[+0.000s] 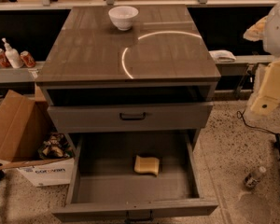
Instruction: Pick sponge from middle drawer and place on counter
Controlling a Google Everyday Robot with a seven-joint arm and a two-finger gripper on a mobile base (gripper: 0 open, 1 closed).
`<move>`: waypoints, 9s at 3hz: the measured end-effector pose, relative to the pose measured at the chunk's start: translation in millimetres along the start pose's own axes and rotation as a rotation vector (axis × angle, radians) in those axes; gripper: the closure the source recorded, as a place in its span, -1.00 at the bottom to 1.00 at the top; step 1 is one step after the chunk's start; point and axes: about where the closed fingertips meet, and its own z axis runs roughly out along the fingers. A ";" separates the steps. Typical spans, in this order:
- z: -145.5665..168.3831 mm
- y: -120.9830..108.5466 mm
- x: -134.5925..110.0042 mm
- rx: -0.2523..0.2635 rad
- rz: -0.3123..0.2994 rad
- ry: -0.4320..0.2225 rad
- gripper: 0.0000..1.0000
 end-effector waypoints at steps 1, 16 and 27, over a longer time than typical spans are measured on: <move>0.1 0.0 0.0 0.000 0.000 0.000 -1.00; 562.9 81.0 -36.2 -0.252 -0.133 -0.521 -1.00; 533.7 111.0 -39.5 -0.264 -0.283 -0.873 1.00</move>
Offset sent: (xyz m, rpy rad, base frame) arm 0.0145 0.0170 -0.1015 0.1527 0.0780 0.1190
